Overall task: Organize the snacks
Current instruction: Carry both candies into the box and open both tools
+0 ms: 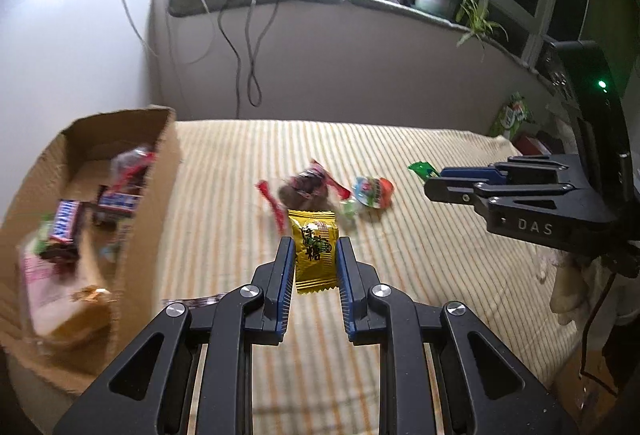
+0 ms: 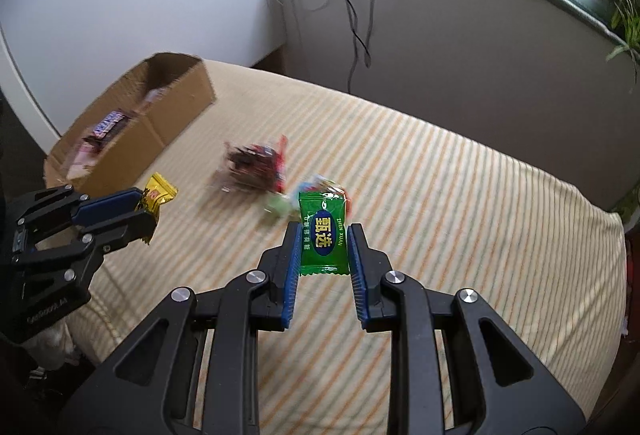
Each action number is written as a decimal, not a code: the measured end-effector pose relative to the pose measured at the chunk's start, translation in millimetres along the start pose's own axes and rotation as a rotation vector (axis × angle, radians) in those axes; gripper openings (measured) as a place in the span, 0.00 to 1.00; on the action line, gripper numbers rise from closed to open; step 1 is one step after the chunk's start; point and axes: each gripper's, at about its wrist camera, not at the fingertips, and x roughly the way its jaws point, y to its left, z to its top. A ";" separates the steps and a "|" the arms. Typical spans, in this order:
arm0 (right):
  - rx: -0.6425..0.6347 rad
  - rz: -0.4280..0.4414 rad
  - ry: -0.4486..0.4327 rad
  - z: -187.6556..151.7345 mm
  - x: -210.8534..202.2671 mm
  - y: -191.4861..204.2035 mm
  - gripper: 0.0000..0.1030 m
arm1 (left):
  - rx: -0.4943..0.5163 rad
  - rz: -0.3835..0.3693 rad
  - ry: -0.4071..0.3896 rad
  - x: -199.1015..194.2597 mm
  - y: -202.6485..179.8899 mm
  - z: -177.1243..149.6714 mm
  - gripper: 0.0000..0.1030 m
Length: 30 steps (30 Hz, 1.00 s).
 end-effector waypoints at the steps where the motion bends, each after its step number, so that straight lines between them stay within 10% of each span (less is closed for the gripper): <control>1: -0.005 0.005 -0.005 1.3 -2.1 3.5 0.23 | -0.005 0.005 -0.006 -2.8 3.1 1.2 0.18; 30: -0.217 0.166 -0.062 68.7 17.6 161.2 0.23 | -0.210 0.212 -0.124 -79.8 137.7 -18.6 0.18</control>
